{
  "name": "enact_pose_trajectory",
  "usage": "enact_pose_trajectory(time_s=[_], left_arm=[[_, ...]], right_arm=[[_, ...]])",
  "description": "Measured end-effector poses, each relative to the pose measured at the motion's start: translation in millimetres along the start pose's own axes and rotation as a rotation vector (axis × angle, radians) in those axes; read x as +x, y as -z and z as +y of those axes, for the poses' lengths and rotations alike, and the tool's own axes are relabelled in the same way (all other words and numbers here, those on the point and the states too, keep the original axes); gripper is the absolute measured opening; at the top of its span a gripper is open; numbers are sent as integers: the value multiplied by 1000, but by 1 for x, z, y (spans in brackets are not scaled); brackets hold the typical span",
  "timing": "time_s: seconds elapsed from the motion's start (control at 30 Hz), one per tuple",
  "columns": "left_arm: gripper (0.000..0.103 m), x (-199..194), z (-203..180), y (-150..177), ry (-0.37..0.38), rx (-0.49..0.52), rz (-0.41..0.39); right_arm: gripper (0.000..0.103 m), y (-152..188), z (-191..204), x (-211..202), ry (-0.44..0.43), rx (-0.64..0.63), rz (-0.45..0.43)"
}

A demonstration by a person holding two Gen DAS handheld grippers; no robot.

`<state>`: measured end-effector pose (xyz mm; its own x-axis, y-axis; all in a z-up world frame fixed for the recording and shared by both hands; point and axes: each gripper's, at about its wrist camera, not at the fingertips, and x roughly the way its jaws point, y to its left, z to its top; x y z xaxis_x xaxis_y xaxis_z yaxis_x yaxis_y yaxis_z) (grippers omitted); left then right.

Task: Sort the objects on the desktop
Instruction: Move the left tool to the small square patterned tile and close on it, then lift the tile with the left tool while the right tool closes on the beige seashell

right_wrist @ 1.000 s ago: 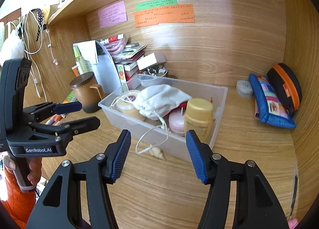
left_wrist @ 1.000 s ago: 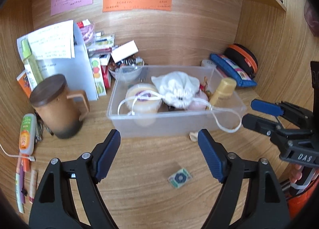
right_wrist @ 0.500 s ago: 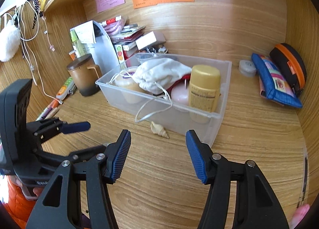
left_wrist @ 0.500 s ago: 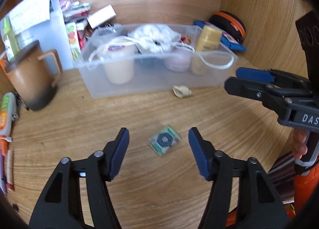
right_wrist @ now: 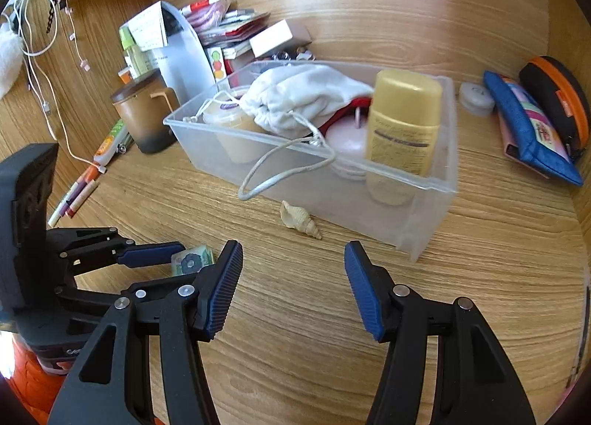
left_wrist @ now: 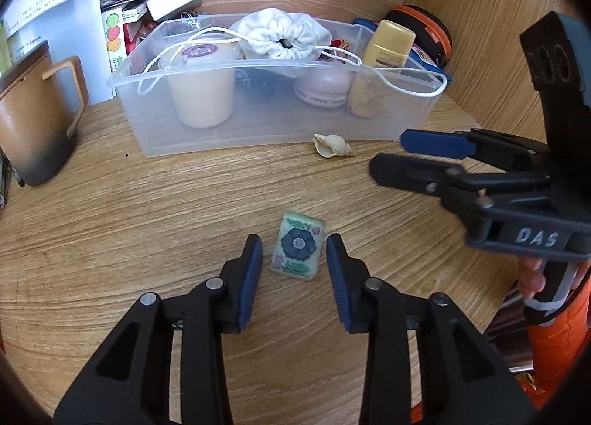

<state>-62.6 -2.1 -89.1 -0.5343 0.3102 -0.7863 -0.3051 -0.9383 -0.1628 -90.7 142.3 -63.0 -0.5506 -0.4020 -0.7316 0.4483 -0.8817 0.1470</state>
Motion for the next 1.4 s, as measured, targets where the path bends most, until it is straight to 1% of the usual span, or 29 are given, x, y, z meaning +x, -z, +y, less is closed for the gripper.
enact_pose_trajectory(time_s=[0.1, 0.2, 0.23, 0.4, 0.6, 0.7, 0.9, 1.0, 1.07, 1.13, 1.17, 1.4], left_arm=[[35, 1, -2, -1, -4, 8, -4], [25, 1, -5, 1, -16, 27, -9], [25, 1, -4, 1, -16, 26, -11], [24, -6, 9, 5, -21, 3, -29], [24, -19, 30, 3, -8, -45, -61], [24, -22, 38, 3, -1, -65, -71], [24, -25, 47, 6, 14, -90, -78], [24, -26, 48, 8, 18, -96, -83], [24, -28, 48, 9, 18, -96, -88], [24, -30, 48, 10, 18, -97, -90], [24, -31, 49, 11, 19, -99, -91], [24, -35, 52, 9, 6, -114, -99]], right_arm=[[51, -4, 4, 10, 2, -16, 19], [45, -8, 8, 20, 6, -27, 37], [43, -9, 9, 22, 7, -31, 41], [39, -15, 13, 33, 29, -57, 50], [38, -20, 15, 45, 63, -56, 63], [38, -24, 14, 49, 26, -17, 67], [37, -25, 28, 59, 79, -67, 90], [37, -27, 31, 60, 80, -65, 92], [33, -28, 35, 62, 93, -76, 92], [20, -28, 38, 63, 109, -88, 85], [18, -29, 39, 64, 111, -97, 84], [18, -25, 43, 62, 93, -113, 78]])
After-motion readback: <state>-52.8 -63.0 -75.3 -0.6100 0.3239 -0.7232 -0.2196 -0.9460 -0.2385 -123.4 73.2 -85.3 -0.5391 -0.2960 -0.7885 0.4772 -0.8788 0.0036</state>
